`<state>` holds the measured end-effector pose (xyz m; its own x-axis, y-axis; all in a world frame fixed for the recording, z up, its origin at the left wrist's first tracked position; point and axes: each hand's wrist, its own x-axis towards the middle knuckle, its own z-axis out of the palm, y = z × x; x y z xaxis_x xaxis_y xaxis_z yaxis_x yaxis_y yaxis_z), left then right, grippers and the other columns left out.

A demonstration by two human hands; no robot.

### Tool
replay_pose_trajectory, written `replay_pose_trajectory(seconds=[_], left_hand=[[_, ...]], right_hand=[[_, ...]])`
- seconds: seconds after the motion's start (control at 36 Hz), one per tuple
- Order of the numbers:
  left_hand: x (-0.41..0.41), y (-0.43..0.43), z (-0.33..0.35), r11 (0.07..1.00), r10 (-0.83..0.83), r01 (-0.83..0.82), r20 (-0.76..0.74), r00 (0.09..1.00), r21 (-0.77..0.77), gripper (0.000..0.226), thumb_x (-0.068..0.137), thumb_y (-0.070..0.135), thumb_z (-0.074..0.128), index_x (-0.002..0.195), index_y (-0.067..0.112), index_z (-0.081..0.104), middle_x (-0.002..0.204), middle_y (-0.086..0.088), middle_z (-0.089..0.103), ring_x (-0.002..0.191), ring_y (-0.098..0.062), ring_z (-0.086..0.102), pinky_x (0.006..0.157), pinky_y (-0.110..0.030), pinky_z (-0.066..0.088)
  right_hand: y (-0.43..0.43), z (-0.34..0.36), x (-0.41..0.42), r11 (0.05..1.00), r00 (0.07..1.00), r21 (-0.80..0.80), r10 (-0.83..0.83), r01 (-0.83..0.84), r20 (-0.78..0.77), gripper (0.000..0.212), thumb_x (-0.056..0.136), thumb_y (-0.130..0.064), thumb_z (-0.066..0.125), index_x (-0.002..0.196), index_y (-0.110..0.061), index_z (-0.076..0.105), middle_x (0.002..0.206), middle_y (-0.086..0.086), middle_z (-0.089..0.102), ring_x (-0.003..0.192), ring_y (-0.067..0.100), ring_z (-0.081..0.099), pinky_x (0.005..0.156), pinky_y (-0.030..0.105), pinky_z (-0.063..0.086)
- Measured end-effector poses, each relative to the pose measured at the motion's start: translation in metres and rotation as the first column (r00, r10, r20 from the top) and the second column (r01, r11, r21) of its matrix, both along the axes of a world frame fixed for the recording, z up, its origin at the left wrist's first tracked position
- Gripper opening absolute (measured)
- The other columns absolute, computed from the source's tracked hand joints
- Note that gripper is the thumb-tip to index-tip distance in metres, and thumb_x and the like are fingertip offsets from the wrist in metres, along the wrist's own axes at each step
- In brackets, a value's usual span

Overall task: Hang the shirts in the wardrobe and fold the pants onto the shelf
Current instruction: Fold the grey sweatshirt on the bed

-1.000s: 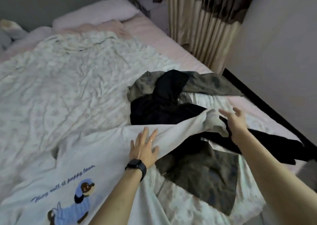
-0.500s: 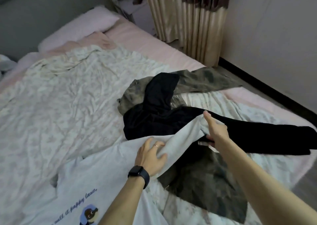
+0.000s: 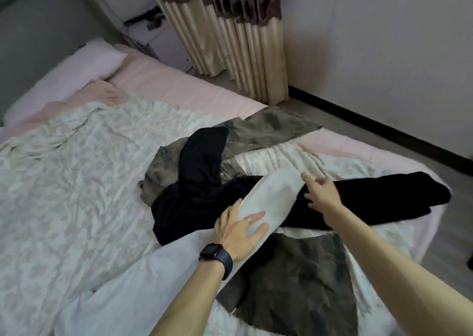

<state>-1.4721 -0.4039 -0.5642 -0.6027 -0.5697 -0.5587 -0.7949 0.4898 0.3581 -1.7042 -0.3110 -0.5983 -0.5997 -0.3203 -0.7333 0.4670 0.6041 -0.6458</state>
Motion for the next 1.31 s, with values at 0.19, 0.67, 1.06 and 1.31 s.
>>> replay_pose_trajectory(seconds=[0.19,0.67,1.06,1.31], left_hand=[[-0.047,-0.021,-0.001,0.955,0.269,-0.289,-0.216,0.939,-0.067,0.023,0.096,0.047,0.052,0.119,0.044,0.053,0.115,0.013,0.06,0.11,-0.019,0.051,0.093,-0.041,0.049],[-0.116,-0.062,0.003,0.96,0.187,-0.189,0.029,0.982,0.208,0.011,0.092,0.042,0.066,0.085,0.033,0.07,0.086,0.013,0.069,0.083,-0.013,0.064,0.073,-0.025,0.05],[-0.108,-0.043,0.004,0.99,0.054,-0.025,0.212,0.976,-0.138,0.016,0.09,0.046,0.058,0.092,0.031,0.064,0.104,0.005,0.069,0.086,-0.017,0.064,0.076,-0.035,0.056],[-0.111,-0.067,0.026,0.895,0.243,-0.294,-0.185,0.952,-0.337,0.01,0.101,0.024,0.044,0.093,0.029,0.041,0.094,0.002,0.055,0.081,-0.029,0.054,0.066,-0.037,0.039]], right_hand=[[-0.003,-0.025,0.042,0.982,0.983,0.024,0.185,-0.185,0.02,0.08,0.077,-0.071,0.069,0.123,-0.006,0.061,0.118,0.006,0.068,0.103,0.025,0.066,0.078,0.036,0.051],[0.012,-0.017,0.011,0.957,0.991,-0.263,0.13,-0.12,0.02,0.011,0.094,-0.029,0.065,0.103,-0.026,0.059,0.102,0.0,0.068,0.08,0.014,0.065,0.053,0.022,0.053],[0.021,-0.01,0.003,0.944,0.978,-0.28,0.2,-0.176,0.059,0.014,0.095,-0.028,0.064,0.108,-0.027,0.061,0.109,-0.004,0.068,0.096,0.015,0.066,0.064,0.027,0.051],[0.033,-0.004,0.0,0.931,0.984,-0.348,0.054,-0.11,-0.167,0.018,0.093,-0.04,0.065,0.1,-0.023,0.063,0.096,0.006,0.07,0.087,0.026,0.068,0.071,0.041,0.057]])
